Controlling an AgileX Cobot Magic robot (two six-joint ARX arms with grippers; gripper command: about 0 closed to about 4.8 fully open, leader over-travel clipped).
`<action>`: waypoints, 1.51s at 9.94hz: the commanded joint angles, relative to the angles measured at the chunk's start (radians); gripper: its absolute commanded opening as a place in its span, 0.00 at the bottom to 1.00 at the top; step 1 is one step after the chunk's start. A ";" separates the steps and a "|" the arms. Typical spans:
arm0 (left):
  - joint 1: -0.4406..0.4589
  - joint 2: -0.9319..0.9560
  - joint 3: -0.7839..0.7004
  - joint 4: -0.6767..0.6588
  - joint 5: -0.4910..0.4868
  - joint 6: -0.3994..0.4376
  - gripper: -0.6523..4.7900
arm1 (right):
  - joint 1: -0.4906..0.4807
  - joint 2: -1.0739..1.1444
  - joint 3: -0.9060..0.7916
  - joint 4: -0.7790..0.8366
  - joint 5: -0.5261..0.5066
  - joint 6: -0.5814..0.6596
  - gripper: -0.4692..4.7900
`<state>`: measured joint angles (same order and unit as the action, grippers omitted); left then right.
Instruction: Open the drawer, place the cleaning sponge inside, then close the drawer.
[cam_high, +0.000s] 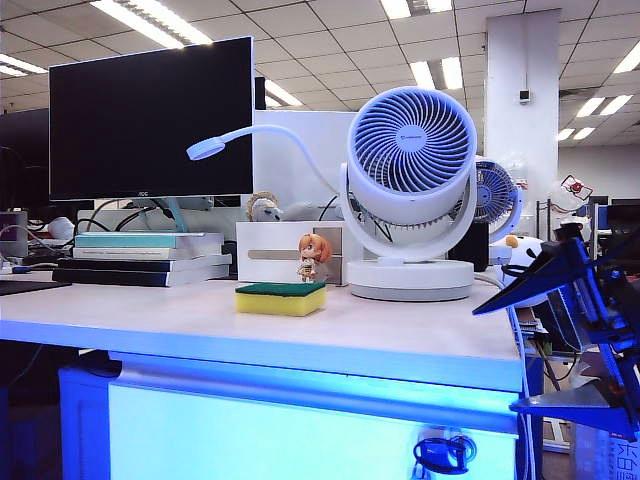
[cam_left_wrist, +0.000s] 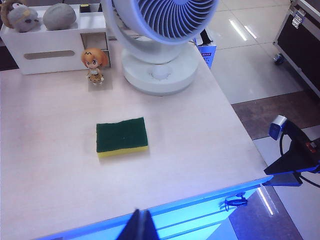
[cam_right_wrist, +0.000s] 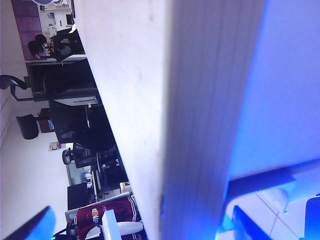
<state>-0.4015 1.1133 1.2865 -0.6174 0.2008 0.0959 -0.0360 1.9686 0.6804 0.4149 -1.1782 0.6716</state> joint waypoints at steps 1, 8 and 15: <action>0.000 -0.002 0.005 0.013 0.003 0.001 0.11 | 0.025 -0.011 0.006 0.034 -0.082 -0.009 1.00; 0.000 -0.002 0.005 0.008 0.002 0.001 0.11 | 0.073 -0.011 0.006 0.016 -0.107 -0.010 1.00; 0.000 -0.003 0.005 0.011 -0.006 0.001 0.11 | 0.083 -0.013 0.005 -0.016 -0.108 -0.021 1.00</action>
<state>-0.4015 1.1133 1.2865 -0.6243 0.1974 0.0959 0.0349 1.9678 0.6781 0.3534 -1.2057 0.6617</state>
